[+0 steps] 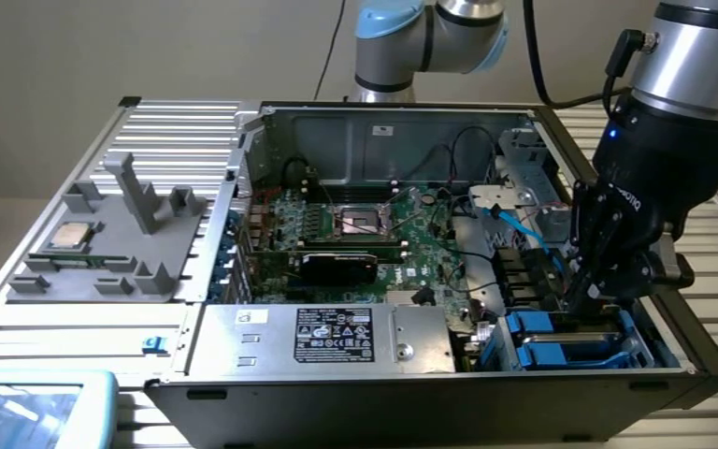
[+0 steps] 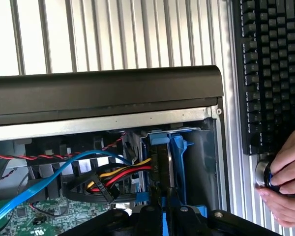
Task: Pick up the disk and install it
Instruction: 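Insert the second disk wire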
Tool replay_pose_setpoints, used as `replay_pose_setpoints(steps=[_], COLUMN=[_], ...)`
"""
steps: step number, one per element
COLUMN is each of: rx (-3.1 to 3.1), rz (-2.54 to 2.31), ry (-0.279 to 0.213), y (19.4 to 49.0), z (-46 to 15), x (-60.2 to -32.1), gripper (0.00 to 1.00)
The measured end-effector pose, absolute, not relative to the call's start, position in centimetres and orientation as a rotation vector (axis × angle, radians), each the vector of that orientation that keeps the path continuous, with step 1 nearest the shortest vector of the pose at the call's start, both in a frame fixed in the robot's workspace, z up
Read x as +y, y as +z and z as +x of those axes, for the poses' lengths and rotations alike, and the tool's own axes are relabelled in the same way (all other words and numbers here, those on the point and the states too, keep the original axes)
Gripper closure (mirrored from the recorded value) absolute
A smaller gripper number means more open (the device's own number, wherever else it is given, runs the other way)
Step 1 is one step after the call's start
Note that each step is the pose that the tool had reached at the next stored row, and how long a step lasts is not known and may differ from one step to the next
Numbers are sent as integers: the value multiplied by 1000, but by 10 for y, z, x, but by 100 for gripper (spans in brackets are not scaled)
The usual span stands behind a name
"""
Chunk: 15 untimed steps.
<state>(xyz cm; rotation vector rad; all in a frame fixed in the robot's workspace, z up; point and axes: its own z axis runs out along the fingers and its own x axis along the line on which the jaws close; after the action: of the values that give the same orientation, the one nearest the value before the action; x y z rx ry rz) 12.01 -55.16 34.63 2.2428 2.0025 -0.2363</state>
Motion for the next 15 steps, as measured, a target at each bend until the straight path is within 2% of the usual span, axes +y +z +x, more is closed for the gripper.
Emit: replay_pose_setpoints(steps=[15], rx=[2015], rz=[2230], ry=[-235], y=[341], z=[120], x=[-551], gripper=[84])
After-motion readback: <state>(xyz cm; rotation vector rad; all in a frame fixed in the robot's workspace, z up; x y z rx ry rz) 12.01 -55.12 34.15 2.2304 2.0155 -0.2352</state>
